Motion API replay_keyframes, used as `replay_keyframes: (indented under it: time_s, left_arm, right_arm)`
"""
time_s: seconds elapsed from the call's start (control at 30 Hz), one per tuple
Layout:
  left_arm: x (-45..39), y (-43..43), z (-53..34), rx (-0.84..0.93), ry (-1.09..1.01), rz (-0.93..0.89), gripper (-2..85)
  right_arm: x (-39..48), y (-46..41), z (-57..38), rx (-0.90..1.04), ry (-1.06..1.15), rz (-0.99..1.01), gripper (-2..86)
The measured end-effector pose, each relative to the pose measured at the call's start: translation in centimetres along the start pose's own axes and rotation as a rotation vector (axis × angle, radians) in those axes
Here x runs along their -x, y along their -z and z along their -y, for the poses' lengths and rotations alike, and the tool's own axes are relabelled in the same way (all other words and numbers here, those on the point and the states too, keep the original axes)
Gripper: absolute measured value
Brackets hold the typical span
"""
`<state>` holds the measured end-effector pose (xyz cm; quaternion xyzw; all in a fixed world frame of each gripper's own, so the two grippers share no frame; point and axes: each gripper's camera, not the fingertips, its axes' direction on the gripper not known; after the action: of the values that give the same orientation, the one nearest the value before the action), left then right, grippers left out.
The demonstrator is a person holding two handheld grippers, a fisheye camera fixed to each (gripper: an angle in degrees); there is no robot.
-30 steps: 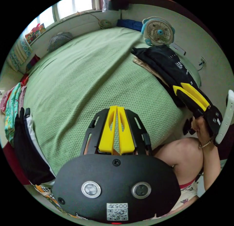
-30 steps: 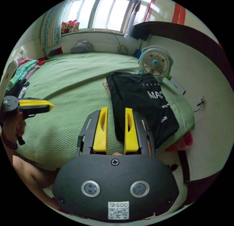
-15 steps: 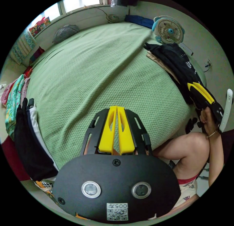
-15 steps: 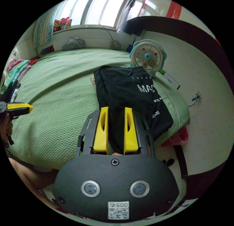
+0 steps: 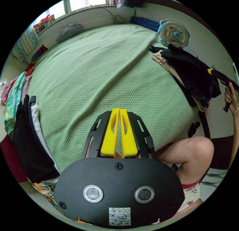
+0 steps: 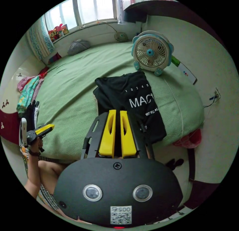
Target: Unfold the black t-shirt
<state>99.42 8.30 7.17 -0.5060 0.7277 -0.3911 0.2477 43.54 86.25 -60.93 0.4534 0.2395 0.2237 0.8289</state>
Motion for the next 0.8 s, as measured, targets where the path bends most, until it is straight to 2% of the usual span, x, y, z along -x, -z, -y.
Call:
replay_keyframes:
  time_s: [0.27,0.43,0.8]
  left_arm:
    - [0.8,-1.0,0.5,0.000,0.026,-0.026,-0.6]
    - [0.8,-1.7,0.9,0.014,0.017,-0.014,-0.5]
    - [1.2,-2.7,1.4,0.023,0.005,-0.014,-0.7]
  right_arm:
    - [-0.2,-0.8,0.3,0.055,-0.040,0.059,-0.4]
    - [0.8,-1.4,0.0,0.118,-0.008,-0.011,2.5]
    - [4.6,-0.4,-1.4,0.174,0.211,-0.138,10.4]
